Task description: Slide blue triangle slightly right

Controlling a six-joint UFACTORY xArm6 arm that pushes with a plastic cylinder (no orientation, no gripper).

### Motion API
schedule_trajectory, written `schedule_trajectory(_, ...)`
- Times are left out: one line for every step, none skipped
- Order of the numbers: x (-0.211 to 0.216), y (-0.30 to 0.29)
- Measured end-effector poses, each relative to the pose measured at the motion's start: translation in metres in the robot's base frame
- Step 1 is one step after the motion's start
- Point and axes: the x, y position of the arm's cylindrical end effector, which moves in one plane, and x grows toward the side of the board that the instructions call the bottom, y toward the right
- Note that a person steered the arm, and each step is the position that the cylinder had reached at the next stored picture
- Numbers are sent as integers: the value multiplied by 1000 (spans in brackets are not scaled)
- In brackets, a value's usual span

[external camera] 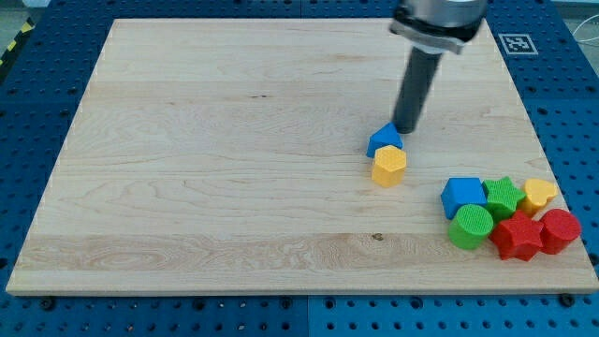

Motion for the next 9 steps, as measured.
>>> schedule_trajectory(-1, -47)
schedule_trajectory(0, -63)
schedule_trajectory(13, -63)
schedule_trajectory(39, -47)
schedule_trajectory(43, -26)
schedule_trajectory(43, -8)
schedule_trajectory(43, -5)
schedule_trajectory(31, -2)
schedule_trajectory(11, -1)
